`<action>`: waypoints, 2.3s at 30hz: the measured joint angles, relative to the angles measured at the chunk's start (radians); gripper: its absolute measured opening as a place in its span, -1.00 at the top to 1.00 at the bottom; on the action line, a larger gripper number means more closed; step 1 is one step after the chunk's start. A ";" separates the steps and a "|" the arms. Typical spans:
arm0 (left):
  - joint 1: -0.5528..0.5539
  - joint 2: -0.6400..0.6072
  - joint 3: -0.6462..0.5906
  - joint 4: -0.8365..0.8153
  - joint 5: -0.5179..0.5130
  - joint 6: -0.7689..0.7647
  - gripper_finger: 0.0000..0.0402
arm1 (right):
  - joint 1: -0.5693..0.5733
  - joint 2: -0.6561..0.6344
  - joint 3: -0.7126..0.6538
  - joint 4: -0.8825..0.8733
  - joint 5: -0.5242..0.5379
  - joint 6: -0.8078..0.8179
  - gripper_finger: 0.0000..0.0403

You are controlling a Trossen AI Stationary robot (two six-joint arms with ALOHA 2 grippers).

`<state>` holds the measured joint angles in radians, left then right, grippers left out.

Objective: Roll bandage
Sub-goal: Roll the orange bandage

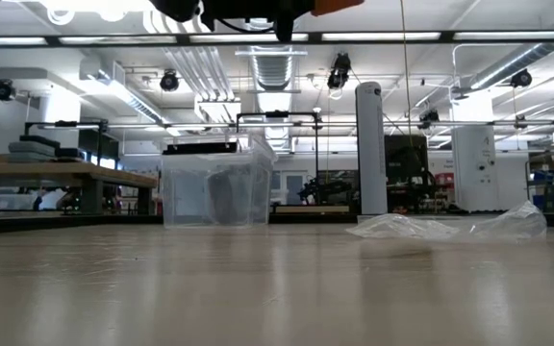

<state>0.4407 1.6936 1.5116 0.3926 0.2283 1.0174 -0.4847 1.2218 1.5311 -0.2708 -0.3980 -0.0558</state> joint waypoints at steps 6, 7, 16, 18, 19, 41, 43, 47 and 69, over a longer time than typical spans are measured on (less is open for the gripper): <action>-0.028 0.000 0.000 -0.017 0.139 -0.161 0.84 | -0.007 0.019 0.000 0.005 0.066 -0.017 1.00; -0.035 0.000 0.000 -0.021 0.142 -0.173 0.84 | -0.007 0.024 0.000 0.003 0.067 -0.026 1.00; -0.029 0.001 -0.001 -0.090 0.014 -0.123 0.84 | 0.002 0.030 0.000 -0.006 0.052 -0.018 1.00; -0.012 0.000 -0.001 -0.090 0.003 -0.121 0.85 | 0.007 0.026 0.000 -0.007 0.021 -0.004 1.00; -0.001 0.000 -0.001 -0.090 -0.001 -0.121 0.85 | 0.007 0.025 0.000 -0.013 0.008 0.003 1.00; 0.139 -0.125 0.028 -0.114 0.199 -0.596 0.83 | 0.018 0.038 -0.002 -0.272 0.021 -0.250 1.00; 0.142 -0.139 0.028 -0.113 0.200 -0.610 0.83 | 0.018 0.050 -0.002 -0.269 0.022 -0.264 1.00; 0.150 -0.170 0.028 -0.109 0.208 -0.647 0.83 | 0.018 0.073 -0.002 -0.272 0.024 -0.278 1.00; 0.205 -0.179 0.008 -0.105 0.320 -0.737 0.83 | 0.043 0.076 0.013 -0.153 -0.085 -0.211 1.00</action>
<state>0.6460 1.5150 1.5192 0.2878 0.5481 0.2803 -0.4413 1.2974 1.5445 -0.4235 -0.4832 -0.2673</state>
